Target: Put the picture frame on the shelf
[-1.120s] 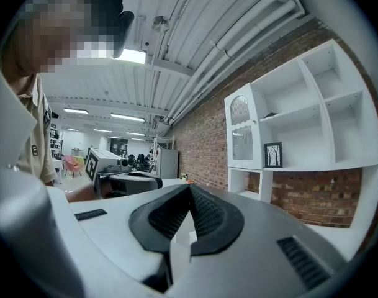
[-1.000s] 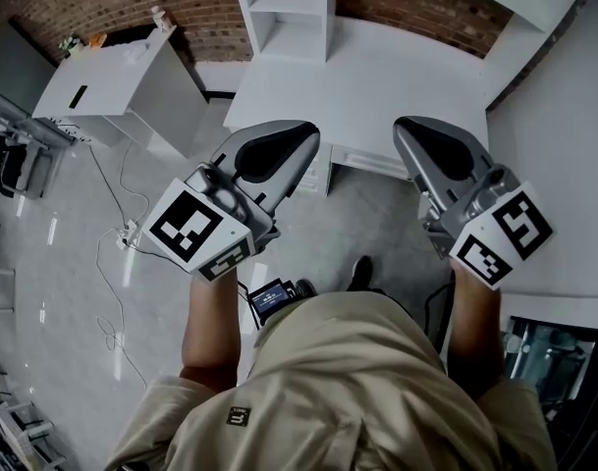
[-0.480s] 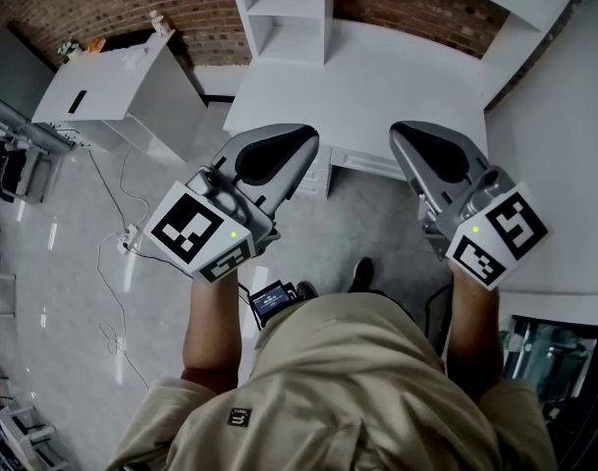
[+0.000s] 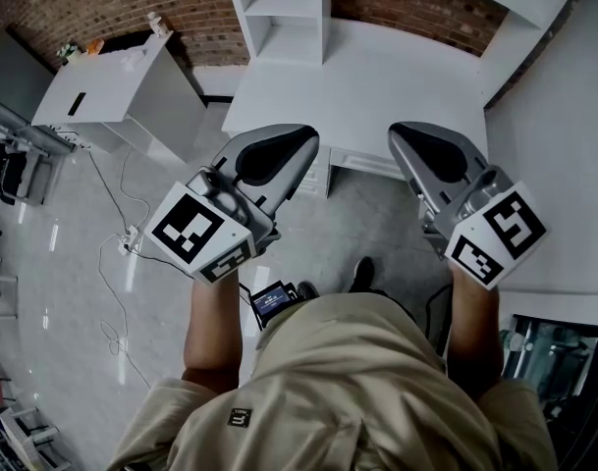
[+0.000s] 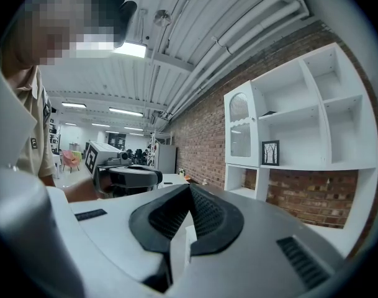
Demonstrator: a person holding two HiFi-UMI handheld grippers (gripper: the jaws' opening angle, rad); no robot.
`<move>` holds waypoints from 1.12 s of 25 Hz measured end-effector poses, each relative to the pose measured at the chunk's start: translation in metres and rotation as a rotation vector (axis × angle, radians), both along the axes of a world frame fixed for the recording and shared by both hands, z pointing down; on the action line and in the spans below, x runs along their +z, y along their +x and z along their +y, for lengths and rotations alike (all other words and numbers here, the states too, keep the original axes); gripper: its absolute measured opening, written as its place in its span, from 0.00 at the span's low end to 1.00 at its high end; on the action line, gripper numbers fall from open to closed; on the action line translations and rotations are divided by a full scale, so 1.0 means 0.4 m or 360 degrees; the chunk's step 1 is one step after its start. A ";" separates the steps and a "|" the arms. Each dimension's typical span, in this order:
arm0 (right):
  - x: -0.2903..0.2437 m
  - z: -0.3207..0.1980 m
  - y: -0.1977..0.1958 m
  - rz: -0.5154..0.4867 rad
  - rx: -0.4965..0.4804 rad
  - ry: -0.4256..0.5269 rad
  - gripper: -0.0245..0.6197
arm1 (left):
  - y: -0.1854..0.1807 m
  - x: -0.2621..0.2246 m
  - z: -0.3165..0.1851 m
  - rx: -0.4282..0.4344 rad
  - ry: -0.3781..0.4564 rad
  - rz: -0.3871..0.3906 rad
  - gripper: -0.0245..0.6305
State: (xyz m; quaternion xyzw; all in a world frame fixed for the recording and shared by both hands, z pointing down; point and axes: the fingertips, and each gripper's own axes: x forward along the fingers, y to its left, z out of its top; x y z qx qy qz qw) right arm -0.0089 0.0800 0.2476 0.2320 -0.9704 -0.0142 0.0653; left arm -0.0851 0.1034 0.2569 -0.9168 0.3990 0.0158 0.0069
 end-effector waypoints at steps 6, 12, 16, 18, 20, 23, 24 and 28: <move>0.012 -0.006 0.004 0.0012 0.0003 -0.0002 0.05 | 0.005 0.009 -0.005 0.0002 -0.0008 -0.0003 0.07; 0.021 -0.013 0.008 0.0058 0.0005 0.0005 0.05 | 0.009 0.010 -0.016 0.0003 -0.0013 0.0000 0.07; 0.025 -0.023 0.004 0.0060 0.0005 -0.0010 0.05 | 0.005 0.012 -0.024 0.0003 -0.0019 0.0004 0.07; 0.026 -0.027 0.000 0.0063 0.0003 -0.0015 0.05 | 0.001 0.013 -0.029 0.0003 -0.0022 0.0004 0.07; 0.028 -0.029 -0.003 0.0064 0.0000 -0.0016 0.05 | -0.001 0.015 -0.031 0.0001 -0.0024 0.0005 0.07; 0.037 -0.034 -0.004 0.0068 -0.0004 -0.0021 0.05 | -0.004 0.023 -0.034 -0.0004 -0.0027 0.0007 0.07; 0.039 -0.037 -0.006 0.0069 -0.0006 -0.0024 0.05 | -0.006 0.026 -0.037 -0.0007 -0.0028 0.0008 0.07; 0.041 -0.047 -0.016 0.0075 -0.0002 -0.0033 0.05 | -0.018 0.027 -0.051 -0.0004 -0.0029 0.0009 0.07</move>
